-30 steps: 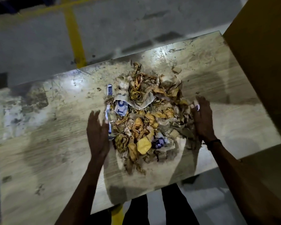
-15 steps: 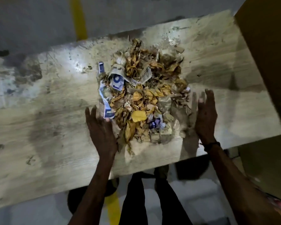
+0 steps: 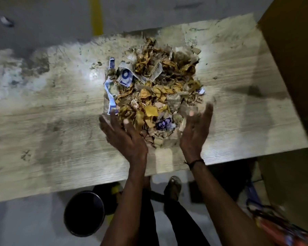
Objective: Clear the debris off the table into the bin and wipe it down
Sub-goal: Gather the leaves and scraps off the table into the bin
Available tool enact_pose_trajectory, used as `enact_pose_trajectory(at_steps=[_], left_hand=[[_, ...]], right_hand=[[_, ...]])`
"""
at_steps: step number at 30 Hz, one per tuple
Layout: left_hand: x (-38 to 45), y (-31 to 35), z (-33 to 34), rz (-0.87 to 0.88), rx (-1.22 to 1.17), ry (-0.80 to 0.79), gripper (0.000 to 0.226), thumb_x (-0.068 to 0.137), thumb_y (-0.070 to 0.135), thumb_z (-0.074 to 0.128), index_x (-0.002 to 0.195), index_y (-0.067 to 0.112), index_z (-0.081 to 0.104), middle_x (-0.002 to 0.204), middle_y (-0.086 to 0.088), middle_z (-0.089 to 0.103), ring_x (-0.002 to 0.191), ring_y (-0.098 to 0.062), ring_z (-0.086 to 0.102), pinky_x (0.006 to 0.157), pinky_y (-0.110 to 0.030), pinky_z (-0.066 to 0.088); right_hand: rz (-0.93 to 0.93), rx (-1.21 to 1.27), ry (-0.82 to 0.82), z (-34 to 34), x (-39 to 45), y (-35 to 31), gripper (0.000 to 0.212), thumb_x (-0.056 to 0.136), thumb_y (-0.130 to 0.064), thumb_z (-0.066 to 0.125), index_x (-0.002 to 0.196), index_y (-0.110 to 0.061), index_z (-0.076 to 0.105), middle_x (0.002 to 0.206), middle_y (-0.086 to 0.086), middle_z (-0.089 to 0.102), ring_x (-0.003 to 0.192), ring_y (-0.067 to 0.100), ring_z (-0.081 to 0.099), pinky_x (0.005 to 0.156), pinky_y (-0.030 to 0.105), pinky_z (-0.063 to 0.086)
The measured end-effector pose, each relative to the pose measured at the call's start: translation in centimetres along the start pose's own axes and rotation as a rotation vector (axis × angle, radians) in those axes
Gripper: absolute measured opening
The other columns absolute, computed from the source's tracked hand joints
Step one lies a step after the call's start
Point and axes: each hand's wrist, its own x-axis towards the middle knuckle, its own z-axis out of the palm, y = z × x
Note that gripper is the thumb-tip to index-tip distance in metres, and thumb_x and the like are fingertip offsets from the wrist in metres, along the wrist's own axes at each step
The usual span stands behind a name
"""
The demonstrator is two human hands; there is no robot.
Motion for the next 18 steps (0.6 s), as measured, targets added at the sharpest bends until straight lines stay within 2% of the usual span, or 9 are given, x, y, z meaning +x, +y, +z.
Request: enact_pose_trajectory(at_steps=[2, 4, 7, 12, 14, 16, 17, 18], left_hand=[[-2.3, 0.2, -0.3, -0.063, 0.053, -0.042, 0.050, 0.112, 0.034, 0.043, 0.158, 0.016, 0.045, 0.173, -0.016, 0.022, 0.161, -0.037, 0.017, 0.122, -0.061, 0.025], [-4.4, 0.8, 0.6, -0.086, 0.113, -0.120, 0.056, 0.111, 0.048, 0.035, 0.163, 0.025, 0.038, 0.177, -0.009, 0.013, 0.163, -0.034, 0.008, 0.124, -0.068, 0.017], [-3.8, 1.2, 2.6, -0.097, 0.171, -0.148, 0.060, 0.110, 0.058, 0.026, 0.165, 0.034, 0.030, 0.178, -0.005, 0.004, 0.164, -0.030, 0.000, 0.126, -0.069, 0.009], [-1.9, 0.9, 3.1, 0.016, 0.161, -0.127, 0.060, 0.110, 0.059, 0.029, 0.163, 0.032, 0.034, 0.178, -0.002, 0.005, 0.165, -0.028, 0.000, 0.127, -0.067, 0.005], [-1.5, 0.4, 2.2, 0.010, 0.139, -0.100, 0.059, 0.110, 0.057, 0.033, 0.164, 0.033, 0.031, 0.178, -0.002, 0.004, 0.165, -0.027, -0.001, 0.126, -0.067, 0.003], [-0.2, -0.6, 0.9, 0.003, 0.114, -0.058, 0.058, 0.110, 0.052, 0.037, 0.163, 0.030, 0.034, 0.178, -0.003, 0.008, 0.164, -0.028, 0.003, 0.125, -0.066, 0.006], [0.7, -1.2, 0.3, 0.005, 0.099, -0.053, 0.058, 0.109, 0.050, 0.037, 0.162, 0.026, 0.037, 0.177, -0.005, 0.012, 0.164, -0.030, 0.007, 0.126, -0.065, 0.011], [1.8, -1.9, 0.0, 0.008, 0.083, -0.056, 0.058, 0.109, 0.049, 0.038, 0.161, 0.023, 0.040, 0.176, -0.007, 0.016, 0.163, -0.032, 0.010, 0.127, -0.063, 0.017]], right_hand=[[0.076, -0.021, 0.038, -0.5, -2.2, -0.3, 0.085, 0.108, -0.067, 0.033, 0.167, -0.008, 0.024, 0.175, 0.010, 0.020, 0.163, 0.022, 0.018, 0.131, 0.048, 0.023], [0.113, -0.064, 0.008, 0.5, -4.3, -1.3, 0.086, 0.106, -0.069, 0.031, 0.169, -0.011, 0.018, 0.177, 0.007, 0.012, 0.164, 0.020, 0.011, 0.133, 0.043, 0.017], [0.108, -0.126, 0.018, 3.0, -4.2, -2.5, 0.083, 0.107, -0.067, 0.032, 0.169, -0.013, 0.017, 0.178, 0.008, 0.010, 0.165, 0.021, 0.009, 0.131, 0.048, 0.020], [0.023, -0.155, 0.004, 4.5, -1.5, -2.1, 0.087, 0.105, -0.072, 0.027, 0.168, -0.013, 0.020, 0.177, 0.011, 0.010, 0.164, 0.026, 0.009, 0.131, 0.048, 0.021], [0.036, -0.097, 0.014, 3.5, -1.1, -1.9, 0.084, 0.104, -0.071, 0.029, 0.169, -0.019, 0.019, 0.178, 0.007, 0.007, 0.164, 0.023, 0.009, 0.131, 0.040, 0.023], [0.049, -0.043, 0.048, 1.8, -0.1, -0.7, 0.081, 0.104, -0.069, 0.033, 0.168, -0.020, 0.025, 0.178, 0.005, 0.010, 0.163, 0.020, 0.015, 0.125, 0.016, 0.021], [0.044, -0.009, 0.063, 1.0, 0.5, 0.0, 0.083, 0.103, -0.071, 0.035, 0.166, -0.017, 0.030, 0.177, 0.007, 0.016, 0.162, 0.020, 0.019, 0.123, 0.011, 0.020], [0.043, 0.017, 0.064, 0.5, 1.2, 0.6, 0.086, 0.102, -0.074, 0.036, 0.165, -0.015, 0.034, 0.175, 0.008, 0.023, 0.162, 0.020, 0.022, 0.125, 0.018, 0.024]])
